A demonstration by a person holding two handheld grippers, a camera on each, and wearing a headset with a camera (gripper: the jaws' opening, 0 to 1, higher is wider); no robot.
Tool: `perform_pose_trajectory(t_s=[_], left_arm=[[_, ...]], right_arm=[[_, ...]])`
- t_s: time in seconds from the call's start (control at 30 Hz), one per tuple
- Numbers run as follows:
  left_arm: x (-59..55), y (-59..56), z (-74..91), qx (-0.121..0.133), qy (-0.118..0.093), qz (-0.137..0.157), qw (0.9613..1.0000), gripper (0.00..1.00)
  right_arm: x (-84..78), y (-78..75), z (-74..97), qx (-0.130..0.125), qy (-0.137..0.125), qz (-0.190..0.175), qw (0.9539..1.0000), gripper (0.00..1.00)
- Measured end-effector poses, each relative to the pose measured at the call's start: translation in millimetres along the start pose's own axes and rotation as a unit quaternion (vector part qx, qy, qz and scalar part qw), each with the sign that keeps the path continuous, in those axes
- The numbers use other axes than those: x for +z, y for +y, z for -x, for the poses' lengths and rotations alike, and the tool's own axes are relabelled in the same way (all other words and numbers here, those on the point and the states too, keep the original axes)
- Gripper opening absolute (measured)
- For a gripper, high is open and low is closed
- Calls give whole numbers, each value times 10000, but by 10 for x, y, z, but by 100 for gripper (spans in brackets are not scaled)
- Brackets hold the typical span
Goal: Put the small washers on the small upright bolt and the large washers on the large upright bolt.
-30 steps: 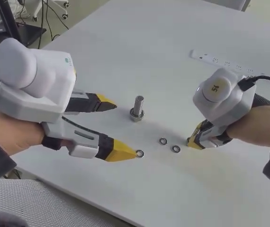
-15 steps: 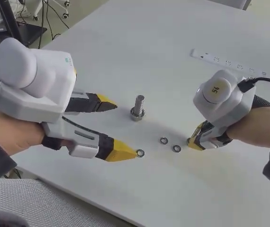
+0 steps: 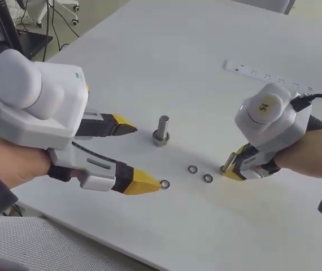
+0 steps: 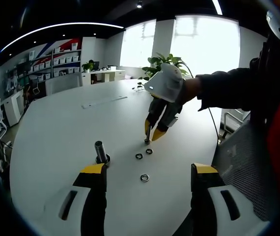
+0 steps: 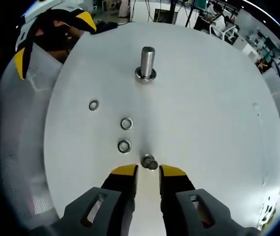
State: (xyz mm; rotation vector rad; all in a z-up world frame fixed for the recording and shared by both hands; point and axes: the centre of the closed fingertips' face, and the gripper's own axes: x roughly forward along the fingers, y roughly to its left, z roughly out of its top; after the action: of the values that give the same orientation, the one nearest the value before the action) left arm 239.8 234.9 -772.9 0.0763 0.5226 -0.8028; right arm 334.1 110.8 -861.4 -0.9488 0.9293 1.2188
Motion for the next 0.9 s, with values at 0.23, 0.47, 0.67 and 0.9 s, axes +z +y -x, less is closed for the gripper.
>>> perform_pose_trajectory(t_s=[0.23, 0.47, 0.67, 0.9], left_arm=[[6, -7, 6, -9, -8, -12, 10000, 69], [7, -16, 7, -25, -11, -30, 10000, 69], [10, -23, 6, -35, -12, -41, 10000, 69], [21, -31, 7, -38, -26, -53, 10000, 69]], right_arm=[[45, 17, 93, -74, -131, -24, 9999, 20], [11, 11, 172, -180, -244, -105, 9995, 20], [18, 68, 281, -242, -401, -192, 9987, 21], [24, 186, 377, -238, -617, -329, 9973, 22]])
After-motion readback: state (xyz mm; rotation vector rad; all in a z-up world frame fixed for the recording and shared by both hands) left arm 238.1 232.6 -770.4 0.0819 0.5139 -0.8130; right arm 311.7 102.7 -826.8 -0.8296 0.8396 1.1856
